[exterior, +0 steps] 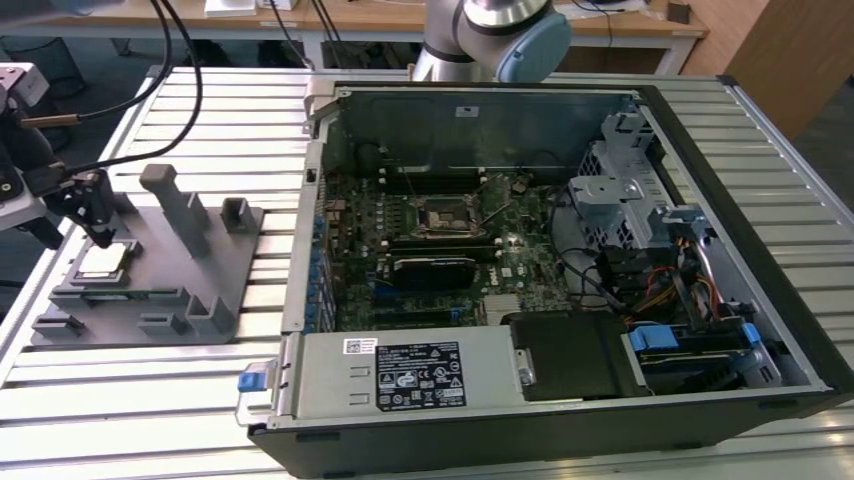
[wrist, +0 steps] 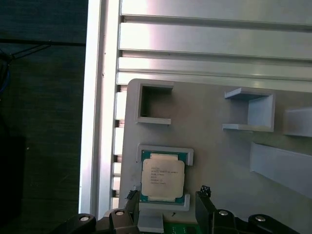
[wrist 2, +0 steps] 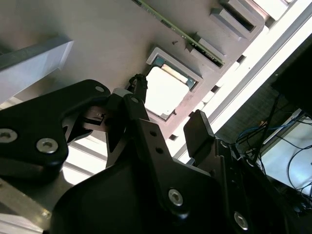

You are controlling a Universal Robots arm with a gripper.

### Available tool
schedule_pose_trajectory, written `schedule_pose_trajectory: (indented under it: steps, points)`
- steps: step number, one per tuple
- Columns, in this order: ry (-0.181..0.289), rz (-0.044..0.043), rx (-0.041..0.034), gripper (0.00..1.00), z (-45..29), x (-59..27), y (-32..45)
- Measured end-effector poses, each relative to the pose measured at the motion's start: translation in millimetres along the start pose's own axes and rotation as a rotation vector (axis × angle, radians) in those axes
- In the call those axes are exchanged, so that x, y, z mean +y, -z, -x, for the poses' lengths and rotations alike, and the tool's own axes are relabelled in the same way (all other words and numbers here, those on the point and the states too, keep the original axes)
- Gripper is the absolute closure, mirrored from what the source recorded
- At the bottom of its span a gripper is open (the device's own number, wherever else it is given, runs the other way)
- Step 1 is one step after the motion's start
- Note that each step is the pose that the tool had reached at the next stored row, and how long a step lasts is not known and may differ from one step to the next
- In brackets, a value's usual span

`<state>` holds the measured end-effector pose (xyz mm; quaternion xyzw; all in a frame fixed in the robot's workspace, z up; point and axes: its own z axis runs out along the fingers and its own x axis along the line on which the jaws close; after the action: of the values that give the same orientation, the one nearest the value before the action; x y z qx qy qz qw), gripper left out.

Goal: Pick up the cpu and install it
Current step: 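Pick up the cpu and move it towards the insertion slot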

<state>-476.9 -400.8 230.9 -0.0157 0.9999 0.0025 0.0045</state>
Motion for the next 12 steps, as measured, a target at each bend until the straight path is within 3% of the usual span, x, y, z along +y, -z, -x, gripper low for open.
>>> schedule_pose_trajectory:
  steps: [12]
  points:
    - [0.0, 0.0002, -0.0003, 0.42, 0.6, 0.0, -3.9]
